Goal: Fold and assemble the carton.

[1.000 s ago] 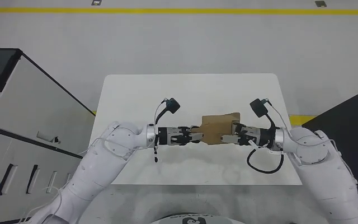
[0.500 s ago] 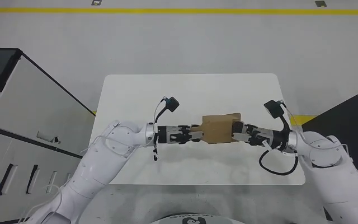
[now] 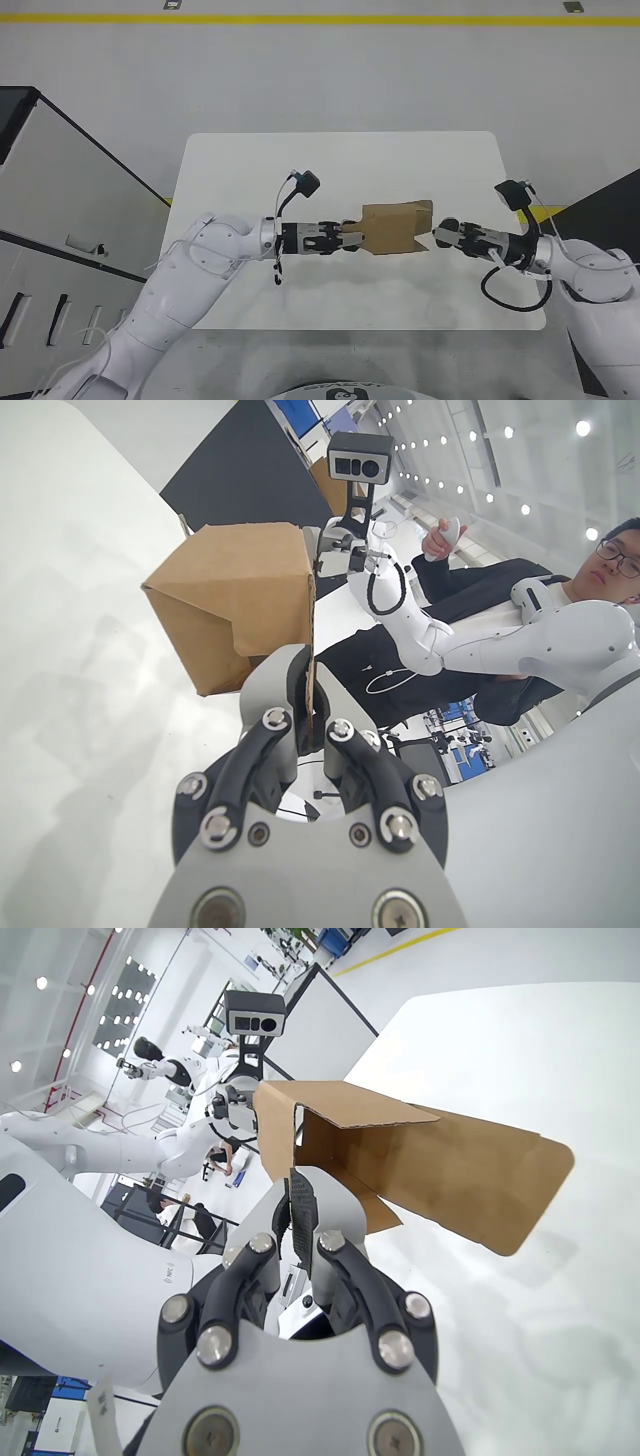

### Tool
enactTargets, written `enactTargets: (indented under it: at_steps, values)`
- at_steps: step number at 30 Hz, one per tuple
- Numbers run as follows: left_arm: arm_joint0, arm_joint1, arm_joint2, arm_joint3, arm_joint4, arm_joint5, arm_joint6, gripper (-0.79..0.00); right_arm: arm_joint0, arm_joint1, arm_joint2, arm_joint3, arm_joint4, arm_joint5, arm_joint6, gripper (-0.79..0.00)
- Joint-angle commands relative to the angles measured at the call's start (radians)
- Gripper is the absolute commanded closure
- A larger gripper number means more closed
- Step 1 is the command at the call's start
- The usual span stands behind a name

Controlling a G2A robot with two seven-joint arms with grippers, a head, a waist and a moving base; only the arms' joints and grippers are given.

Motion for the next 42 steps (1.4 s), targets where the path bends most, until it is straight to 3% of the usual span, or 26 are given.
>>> enactTargets:
  at_steps: [1,8,15,35,42]
  values:
    - [-0.002,-0.001,0.004,0.0,-0.003,-0.002,0.0,0.0,0.001,0.001,-0.002,0.002,-0.011,0.007,-0.003,0.0]
    - [-0.015,-0.006,0.02,0.01,-0.025,-0.015,-0.005,0.0,0.058,-0.008,-0.09,-0.001,-0.111,0.052,-0.063,0.0]
    - [-0.014,-0.005,0.02,0.01,-0.014,-0.007,0.0,0.0,0.112,-0.013,-0.148,-0.035,-0.103,0.049,-0.074,0.0]
    - [-0.011,-0.005,0.025,0.015,-0.008,0.005,0.0,0.0,0.113,0.0,-0.116,-0.161,-0.089,0.106,-0.034,0.0]
    - [-0.004,-0.004,0.022,0.012,-0.005,0.0,0.005,0.0,0.108,0.006,-0.1,-0.184,-0.161,0.144,-0.031,0.0]
